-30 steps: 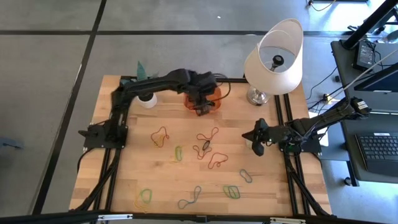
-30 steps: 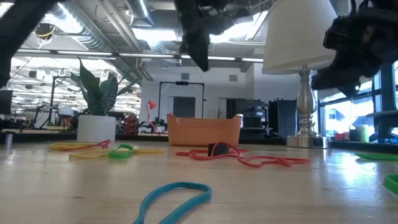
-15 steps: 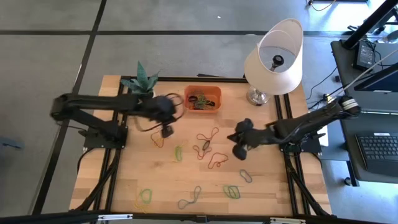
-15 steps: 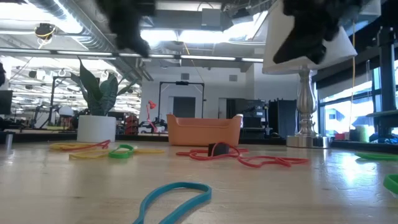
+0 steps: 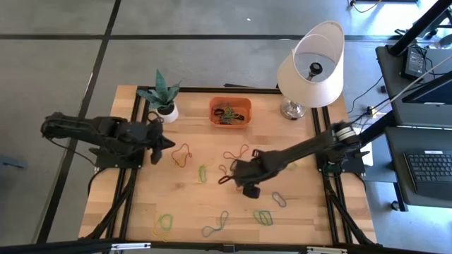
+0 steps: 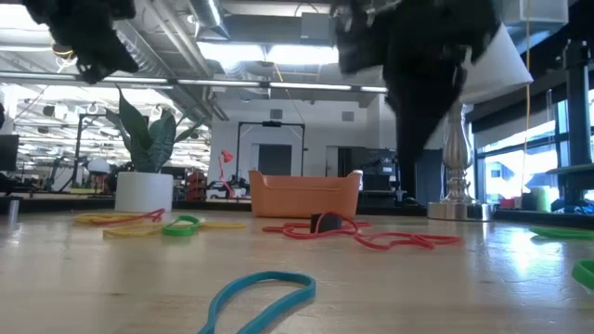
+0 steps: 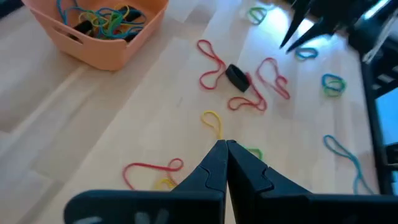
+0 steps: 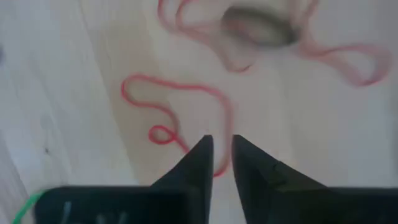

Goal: Pick and place rubber bands into bin
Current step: Put the red rubber band into the orange bin

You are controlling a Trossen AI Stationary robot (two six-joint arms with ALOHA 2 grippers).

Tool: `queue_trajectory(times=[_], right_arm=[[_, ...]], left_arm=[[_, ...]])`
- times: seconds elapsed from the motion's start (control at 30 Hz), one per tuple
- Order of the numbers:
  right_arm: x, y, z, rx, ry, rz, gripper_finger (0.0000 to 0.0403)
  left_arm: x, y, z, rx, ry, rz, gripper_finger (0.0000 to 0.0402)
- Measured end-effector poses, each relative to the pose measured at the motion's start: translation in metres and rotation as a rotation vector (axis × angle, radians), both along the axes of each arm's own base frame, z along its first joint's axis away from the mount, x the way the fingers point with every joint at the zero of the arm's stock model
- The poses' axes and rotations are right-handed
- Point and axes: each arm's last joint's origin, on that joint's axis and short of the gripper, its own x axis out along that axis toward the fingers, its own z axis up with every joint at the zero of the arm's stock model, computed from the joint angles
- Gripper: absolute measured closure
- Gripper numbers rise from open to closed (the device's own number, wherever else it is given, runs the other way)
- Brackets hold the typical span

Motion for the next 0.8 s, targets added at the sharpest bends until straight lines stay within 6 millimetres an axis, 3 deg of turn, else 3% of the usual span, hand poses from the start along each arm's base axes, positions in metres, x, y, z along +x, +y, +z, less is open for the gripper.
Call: queue_trajectory(times=[0.2,0.43,0.67,0.8], right_arm=[[0.017,0.007,-0.037,0.064,0.120,0.039,0.0287],[0.022,0.009,-0.051,0.069,0.121,0.039,0.0243],[0.027,0.013,-0.066,0.135,0.148,0.036,0.0239],[0.027,0.014,-0.072,0.146,0.171,-0.001,0.0268]], left_arm=[[-0.009,-0.005,-0.008,-0.022,-0.014,-0.049,0.0400],[-0.010,-0.008,-0.008,-0.020,-0.013,-0.083,0.0400],[-0.010,-0.009,-0.009,-0.019,-0.013,-0.088,0.0400],[-0.010,-0.009,-0.009,-0.017,-0.012,-0.089,0.0400]])
